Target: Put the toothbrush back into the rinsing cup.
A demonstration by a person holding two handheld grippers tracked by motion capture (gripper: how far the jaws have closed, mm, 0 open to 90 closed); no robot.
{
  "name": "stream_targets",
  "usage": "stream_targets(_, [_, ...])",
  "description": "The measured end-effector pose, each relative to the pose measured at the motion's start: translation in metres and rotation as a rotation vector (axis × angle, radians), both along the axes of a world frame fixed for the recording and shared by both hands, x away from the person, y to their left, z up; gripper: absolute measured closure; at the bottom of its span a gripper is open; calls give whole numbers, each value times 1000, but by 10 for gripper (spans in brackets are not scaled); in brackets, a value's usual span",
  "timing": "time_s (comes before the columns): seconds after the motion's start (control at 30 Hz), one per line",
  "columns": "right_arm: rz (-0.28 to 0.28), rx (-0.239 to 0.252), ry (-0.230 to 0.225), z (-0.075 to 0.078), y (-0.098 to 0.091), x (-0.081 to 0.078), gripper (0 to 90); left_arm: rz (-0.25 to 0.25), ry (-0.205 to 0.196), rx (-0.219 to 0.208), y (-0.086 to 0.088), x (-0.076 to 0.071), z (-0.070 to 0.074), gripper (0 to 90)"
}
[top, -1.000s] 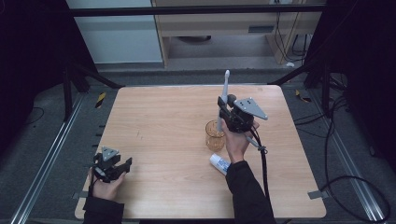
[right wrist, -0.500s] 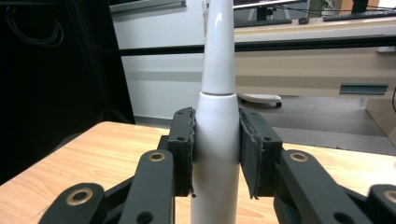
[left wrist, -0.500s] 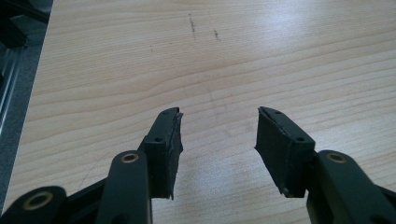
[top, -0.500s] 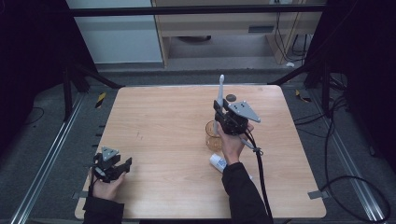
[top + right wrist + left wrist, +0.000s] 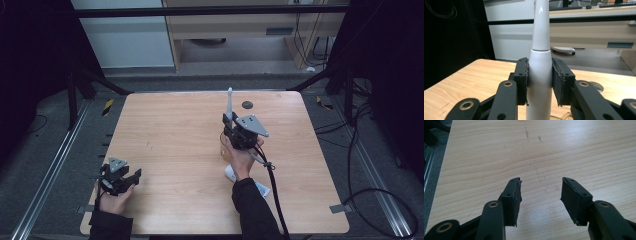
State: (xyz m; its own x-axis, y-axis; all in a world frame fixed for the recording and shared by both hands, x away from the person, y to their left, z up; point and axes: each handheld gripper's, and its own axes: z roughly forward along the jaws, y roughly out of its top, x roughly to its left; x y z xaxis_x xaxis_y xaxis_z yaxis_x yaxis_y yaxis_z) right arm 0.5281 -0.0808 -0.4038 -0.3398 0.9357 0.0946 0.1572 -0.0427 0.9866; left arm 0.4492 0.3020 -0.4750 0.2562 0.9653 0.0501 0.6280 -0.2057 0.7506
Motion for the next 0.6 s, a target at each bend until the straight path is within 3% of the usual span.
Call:
stream_targets(0.27, [-1,-13,26,-11,5,-2,677,0,0,-1,0,0,0,490])
stream_targets(0.6, [-1,-55,38,-15,11,-3,676,0,1,-2,0,0,0,490])
